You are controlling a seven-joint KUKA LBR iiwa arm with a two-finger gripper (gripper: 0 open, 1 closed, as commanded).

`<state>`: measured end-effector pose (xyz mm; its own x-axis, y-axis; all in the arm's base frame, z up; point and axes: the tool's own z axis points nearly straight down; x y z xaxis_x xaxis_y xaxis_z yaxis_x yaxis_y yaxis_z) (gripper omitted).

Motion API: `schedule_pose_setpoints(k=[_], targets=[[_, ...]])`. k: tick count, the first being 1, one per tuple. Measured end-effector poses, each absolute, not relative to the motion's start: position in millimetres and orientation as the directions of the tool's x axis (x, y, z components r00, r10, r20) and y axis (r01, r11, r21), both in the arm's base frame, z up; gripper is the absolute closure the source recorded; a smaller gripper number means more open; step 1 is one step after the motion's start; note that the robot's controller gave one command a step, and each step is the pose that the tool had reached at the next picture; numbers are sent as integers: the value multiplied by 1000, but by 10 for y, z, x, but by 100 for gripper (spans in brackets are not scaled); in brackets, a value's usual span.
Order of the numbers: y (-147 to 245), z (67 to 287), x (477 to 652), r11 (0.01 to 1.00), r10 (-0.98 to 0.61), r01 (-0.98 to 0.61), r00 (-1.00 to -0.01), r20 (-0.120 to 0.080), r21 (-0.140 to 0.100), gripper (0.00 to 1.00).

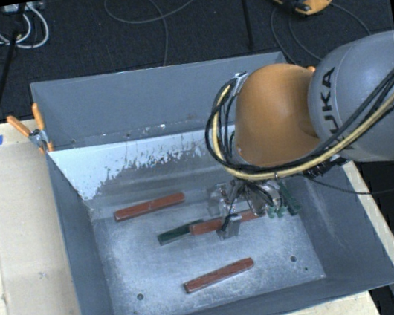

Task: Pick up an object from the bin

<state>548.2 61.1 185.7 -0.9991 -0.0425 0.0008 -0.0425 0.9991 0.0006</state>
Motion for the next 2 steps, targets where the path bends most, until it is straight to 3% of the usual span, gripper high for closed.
schedule_pose_setpoints(k=[2], targets=[[612,1857,5482,999,-42,-42,-999,1,1,100]])
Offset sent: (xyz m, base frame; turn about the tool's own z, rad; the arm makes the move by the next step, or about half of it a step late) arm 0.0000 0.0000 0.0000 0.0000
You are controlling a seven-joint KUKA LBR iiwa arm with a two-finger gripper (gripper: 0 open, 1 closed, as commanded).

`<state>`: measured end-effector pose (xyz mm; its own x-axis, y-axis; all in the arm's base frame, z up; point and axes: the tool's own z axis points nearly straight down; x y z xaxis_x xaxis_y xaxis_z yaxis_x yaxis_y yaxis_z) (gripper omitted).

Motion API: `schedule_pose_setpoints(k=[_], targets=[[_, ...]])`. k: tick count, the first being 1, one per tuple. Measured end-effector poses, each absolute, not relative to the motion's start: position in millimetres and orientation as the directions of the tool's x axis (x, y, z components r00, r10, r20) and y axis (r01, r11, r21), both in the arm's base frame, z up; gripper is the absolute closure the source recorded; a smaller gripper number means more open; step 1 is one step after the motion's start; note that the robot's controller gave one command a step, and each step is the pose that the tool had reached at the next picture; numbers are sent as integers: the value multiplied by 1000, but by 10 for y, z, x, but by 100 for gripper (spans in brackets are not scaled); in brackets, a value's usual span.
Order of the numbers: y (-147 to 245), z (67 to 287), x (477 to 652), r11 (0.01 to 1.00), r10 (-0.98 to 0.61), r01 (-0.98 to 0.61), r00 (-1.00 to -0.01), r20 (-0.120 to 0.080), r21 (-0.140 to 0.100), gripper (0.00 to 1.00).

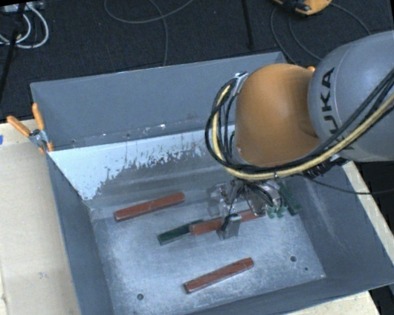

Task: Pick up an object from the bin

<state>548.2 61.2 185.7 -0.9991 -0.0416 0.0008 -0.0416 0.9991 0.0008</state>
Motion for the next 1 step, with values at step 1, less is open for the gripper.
schedule_pose_setpoints(k=[1], targets=[[613,1857,5482,999,-41,-41,-999,1,1,100]])
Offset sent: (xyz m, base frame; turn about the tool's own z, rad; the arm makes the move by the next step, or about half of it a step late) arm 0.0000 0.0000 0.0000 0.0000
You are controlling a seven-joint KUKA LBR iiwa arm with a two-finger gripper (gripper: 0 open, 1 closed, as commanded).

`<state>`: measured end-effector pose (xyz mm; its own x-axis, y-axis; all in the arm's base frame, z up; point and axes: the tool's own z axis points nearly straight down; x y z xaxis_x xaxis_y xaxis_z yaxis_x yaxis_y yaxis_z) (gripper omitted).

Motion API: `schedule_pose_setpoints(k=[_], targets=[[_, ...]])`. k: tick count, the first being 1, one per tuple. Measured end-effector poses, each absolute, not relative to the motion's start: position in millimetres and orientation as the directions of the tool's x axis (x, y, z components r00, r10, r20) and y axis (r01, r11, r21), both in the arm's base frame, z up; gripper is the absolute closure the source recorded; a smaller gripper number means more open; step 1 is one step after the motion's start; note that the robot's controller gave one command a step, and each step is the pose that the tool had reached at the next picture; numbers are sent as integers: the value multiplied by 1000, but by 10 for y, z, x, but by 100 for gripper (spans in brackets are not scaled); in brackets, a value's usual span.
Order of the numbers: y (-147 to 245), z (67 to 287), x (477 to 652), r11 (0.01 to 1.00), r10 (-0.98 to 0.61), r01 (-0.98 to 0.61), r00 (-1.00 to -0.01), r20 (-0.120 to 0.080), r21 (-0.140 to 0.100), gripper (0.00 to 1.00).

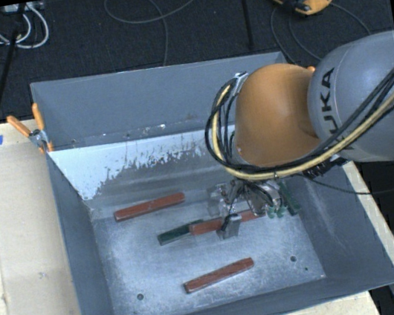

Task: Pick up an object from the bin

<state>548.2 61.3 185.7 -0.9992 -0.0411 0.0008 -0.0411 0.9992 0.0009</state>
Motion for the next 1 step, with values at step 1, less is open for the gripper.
schedule_pose_setpoints(k=[1], targets=[[613,1857,5482,999,-41,-41,-999,1,1,100]])
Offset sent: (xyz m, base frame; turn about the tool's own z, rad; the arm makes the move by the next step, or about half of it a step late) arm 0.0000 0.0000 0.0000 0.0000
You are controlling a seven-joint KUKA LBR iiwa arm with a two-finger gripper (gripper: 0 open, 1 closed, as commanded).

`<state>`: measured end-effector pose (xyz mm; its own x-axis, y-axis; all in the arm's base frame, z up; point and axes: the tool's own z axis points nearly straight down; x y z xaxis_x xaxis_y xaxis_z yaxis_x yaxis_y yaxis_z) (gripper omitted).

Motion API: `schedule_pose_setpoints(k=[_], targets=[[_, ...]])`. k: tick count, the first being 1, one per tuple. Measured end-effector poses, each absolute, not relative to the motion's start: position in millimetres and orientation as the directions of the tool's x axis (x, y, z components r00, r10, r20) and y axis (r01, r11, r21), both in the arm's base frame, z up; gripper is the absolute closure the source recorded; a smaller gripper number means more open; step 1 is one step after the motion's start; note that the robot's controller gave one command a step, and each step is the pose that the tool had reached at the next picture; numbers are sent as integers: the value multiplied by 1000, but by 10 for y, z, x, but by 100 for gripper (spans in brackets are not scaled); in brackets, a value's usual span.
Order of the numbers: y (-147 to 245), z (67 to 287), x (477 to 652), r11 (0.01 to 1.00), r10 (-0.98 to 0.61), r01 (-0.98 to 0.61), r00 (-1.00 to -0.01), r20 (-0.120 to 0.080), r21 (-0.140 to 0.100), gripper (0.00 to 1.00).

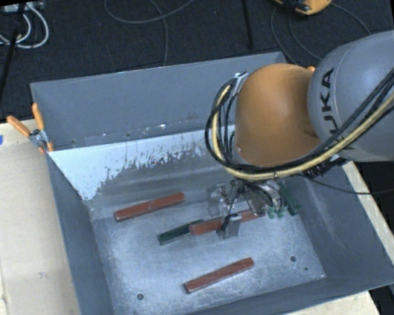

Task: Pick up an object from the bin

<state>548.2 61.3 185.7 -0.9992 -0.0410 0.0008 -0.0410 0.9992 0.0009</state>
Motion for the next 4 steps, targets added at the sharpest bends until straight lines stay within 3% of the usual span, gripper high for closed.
schedule_pose_setpoints(k=[4], targets=[[613,1857,5482,999,-40,-40,-999,1,1,100]])
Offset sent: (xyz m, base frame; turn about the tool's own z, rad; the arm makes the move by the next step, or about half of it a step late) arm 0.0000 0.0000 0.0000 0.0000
